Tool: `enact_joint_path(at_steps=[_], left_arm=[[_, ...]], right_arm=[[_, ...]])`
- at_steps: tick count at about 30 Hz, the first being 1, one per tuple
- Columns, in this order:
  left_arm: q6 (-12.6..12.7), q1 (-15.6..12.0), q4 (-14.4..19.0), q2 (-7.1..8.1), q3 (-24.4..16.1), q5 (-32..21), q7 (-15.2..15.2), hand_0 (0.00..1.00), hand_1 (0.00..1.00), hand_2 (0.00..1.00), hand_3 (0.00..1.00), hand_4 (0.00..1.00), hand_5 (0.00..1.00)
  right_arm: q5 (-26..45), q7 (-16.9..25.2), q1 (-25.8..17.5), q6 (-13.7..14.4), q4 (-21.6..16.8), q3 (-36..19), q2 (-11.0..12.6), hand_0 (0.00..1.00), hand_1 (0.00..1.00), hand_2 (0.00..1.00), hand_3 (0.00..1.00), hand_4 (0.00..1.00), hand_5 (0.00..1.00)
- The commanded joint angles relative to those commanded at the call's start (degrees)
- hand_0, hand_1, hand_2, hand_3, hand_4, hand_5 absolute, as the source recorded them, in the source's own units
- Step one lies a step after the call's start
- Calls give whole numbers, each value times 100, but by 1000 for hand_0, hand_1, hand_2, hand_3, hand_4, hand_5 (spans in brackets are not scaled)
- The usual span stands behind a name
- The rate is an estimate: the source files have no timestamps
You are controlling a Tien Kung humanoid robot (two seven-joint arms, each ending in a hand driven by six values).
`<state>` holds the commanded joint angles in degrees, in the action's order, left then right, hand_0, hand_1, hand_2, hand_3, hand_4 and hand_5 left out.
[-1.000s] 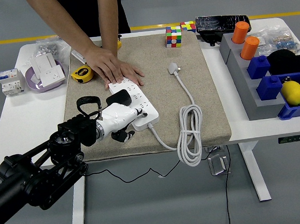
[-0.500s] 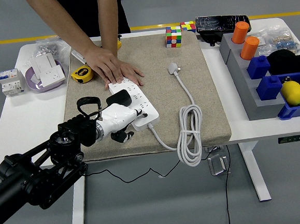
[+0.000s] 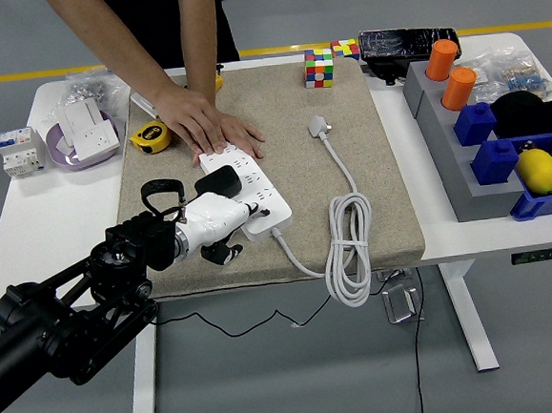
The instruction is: Pick up the plug,place it near the board,insert it into the board,press the button
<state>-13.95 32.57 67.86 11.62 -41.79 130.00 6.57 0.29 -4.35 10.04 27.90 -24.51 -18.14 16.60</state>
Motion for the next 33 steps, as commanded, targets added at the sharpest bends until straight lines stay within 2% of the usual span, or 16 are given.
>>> enact_joint_path(at_steps=[8, 14, 15, 17, 20, 21, 23, 26, 27, 32, 33], left_arm=[[37, -25, 220, 34, -134, 0, -8, 124, 63, 159, 856, 620, 2], [88, -127, 630, 61, -358, 0, 8, 124, 63, 159, 840, 617, 2], [136, -167, 748, 66, -435, 0, 3, 129, 65, 162, 790, 590, 2], [261, -249, 963, 72, -587, 0, -24, 129, 65, 162, 790, 590, 2], [692, -436, 1355, 53, -951, -296, -129, 129, 65, 162, 790, 590, 2], [797, -489, 1469, 44, -1063, -481, -163, 352, 453, 436, 618, 805, 230], [973, -628, 1710, 8, -1320, -833, -282, 352, 453, 436, 618, 805, 230], [1097, -876, 1966, -67, -1710, -1471, -403, 352, 453, 436, 618, 805, 230], [1142, -939, 1989, -90, -1815, -1695, -431, 760, 786, 750, 711, 998, 476], [1261, -1258, 1858, -247, -2378, -2908, -505, 760, 786, 750, 711, 998, 476], [1251, -1319, 1838, -269, -2476, -3131, -493, 989, 998, 998, 979, 998, 706]], right_arm=[[-18, -6, -7, 1, -5, -3, -5, 944, 873, 812, 809, 998, 998], [-19, -14, -27, 1, -2, -3, -5, 944, 873, 811, 809, 998, 998], [-17, -15, -30, 1, 0, -3, -5, 944, 872, 811, 809, 998, 998], [-21, -17, -35, 2, 0, -6, -4, 944, 872, 811, 809, 998, 998], [-36, -24, -48, 1, -4, -23, -8, 944, 872, 811, 809, 998, 998], [-37, -31, -53, -3, -4, -19, -10, 944, 871, 811, 809, 998, 998], [-42, -40, -64, -8, -3, -21, -16, 944, 871, 811, 809, 998, 998], [-48, -42, -78, -9, -3, -30, -20, 944, 871, 811, 809, 998, 998], [-48, -42, -81, -8, -3, -32, -20, 944, 870, 811, 809, 998, 998], [-64, -48, -75, -6, -5, -65, -26, 944, 870, 811, 809, 998, 998], [-66, -49, -72, -7, -6, -78, -27, 943, 870, 811, 809, 998, 998]])
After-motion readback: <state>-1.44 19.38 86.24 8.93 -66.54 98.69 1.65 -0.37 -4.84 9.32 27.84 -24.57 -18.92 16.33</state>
